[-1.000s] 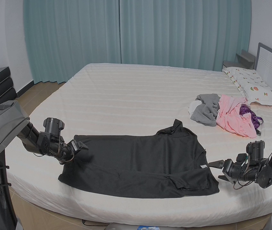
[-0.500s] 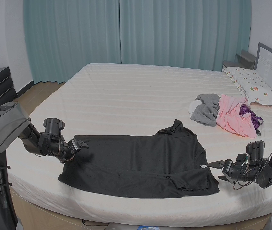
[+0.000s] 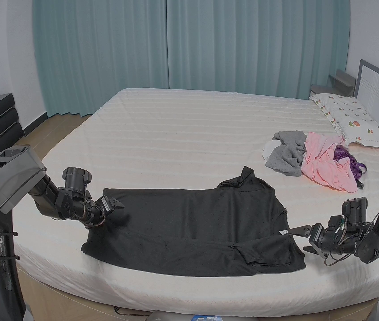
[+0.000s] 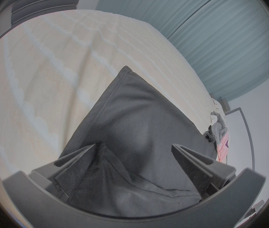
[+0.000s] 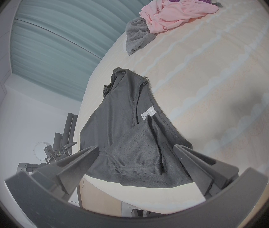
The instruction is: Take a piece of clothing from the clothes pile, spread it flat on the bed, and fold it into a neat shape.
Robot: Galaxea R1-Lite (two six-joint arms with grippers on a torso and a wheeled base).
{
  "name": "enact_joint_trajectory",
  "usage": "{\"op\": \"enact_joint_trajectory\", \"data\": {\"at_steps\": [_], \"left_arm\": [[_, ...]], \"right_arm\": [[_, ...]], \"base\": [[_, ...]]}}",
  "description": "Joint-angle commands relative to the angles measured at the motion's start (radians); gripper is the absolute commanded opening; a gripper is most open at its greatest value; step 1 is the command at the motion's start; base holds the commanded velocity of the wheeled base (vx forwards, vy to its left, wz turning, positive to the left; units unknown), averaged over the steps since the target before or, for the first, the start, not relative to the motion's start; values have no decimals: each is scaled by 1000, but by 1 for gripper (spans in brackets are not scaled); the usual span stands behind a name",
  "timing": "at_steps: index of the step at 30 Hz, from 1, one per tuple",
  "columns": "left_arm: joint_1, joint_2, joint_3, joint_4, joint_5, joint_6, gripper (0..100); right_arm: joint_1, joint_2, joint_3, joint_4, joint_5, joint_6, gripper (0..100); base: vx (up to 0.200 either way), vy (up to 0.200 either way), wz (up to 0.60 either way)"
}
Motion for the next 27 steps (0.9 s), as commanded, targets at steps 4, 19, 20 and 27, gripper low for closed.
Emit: {"op": "enact_joint_trajectory", "data": {"at_steps": [4,19,20,27], "left_arm": [[1,23,9,-37,33,1,100],[11,-29,90,-40,47,28,0],[19,-43,96,-39,47,26,0],[25,-76,130,-40,47,26,0]], "right_arm": [[2,1,3,0,1,0,100],[1,-1,0,0,0,2,100],[1,-1,0,0,0,2,100],[2,-1,-3,0,0,0,100]], "base": [[0,0,0],[0,0,0],[0,0,0],[0,0,0]]}}
